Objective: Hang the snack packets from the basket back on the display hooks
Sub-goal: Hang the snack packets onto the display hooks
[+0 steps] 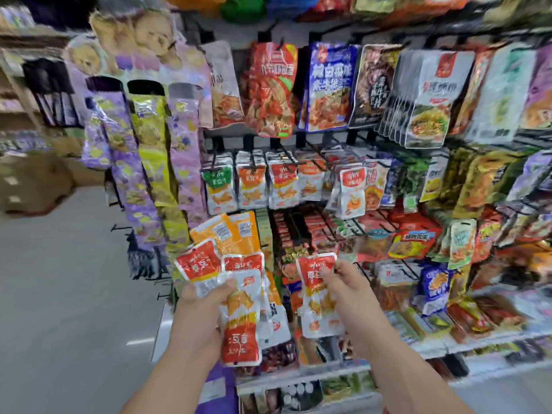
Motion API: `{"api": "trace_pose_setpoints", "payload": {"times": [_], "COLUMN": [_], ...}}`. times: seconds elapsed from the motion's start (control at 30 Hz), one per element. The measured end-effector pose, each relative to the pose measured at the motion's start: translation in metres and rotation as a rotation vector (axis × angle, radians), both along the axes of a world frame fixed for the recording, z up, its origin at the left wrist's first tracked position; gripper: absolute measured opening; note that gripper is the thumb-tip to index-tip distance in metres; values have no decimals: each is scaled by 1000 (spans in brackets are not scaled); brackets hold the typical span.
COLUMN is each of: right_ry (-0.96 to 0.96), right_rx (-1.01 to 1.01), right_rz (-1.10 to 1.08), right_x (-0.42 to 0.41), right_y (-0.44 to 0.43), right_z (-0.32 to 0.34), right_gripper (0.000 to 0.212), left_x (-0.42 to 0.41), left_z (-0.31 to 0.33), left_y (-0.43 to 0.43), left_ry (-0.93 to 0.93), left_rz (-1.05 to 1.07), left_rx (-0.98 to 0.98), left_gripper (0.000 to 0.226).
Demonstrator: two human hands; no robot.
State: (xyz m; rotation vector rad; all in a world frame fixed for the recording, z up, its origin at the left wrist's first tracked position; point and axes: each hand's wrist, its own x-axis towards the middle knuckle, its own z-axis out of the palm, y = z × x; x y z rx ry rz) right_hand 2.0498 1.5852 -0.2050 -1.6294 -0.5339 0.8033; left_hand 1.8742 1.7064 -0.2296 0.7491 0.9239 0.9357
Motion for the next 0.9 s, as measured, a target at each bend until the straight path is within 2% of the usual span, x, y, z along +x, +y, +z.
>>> {"api": "trace_pose_setpoints", "payload": {"times": [0.13,0.23,0.33,0.43,0.6,0.7,0.77,0.8,0.9], "right_ry": [-70,-124,-156,-178,-164,-184,-206,-211,-249], "right_rx": [76,151,245,278,315,305,292,301,347], "right_rz": [-35,3,58,109,113,97,78,59,51], "right_x": [21,43,65,78,93,99,101,102,100], "right_y": [32,62,93,122,157,164,168,170,171], "right_z": [19,31,35,36,22,20,18,16,15], "right_gripper": [37,24,31,25,26,12,39,42,24], "left_x": [15,23,25,25,35,44,52,55,62], "left_z": [10,15,17,8,-2,-5,-6,-6,-6], "left_y": [18,27,37,49,61,66,70,72,76], "left_ry": [-31,-52,-56,-58,-90,-96,-87,-82,-85], "left_rz": [-2,17,81,155,209,194,189,186,172], "left_rx": [-35,-16,18,41,19,21,29,34,38], "left_gripper": [42,38,37,38,37,37,37,37,38]}}
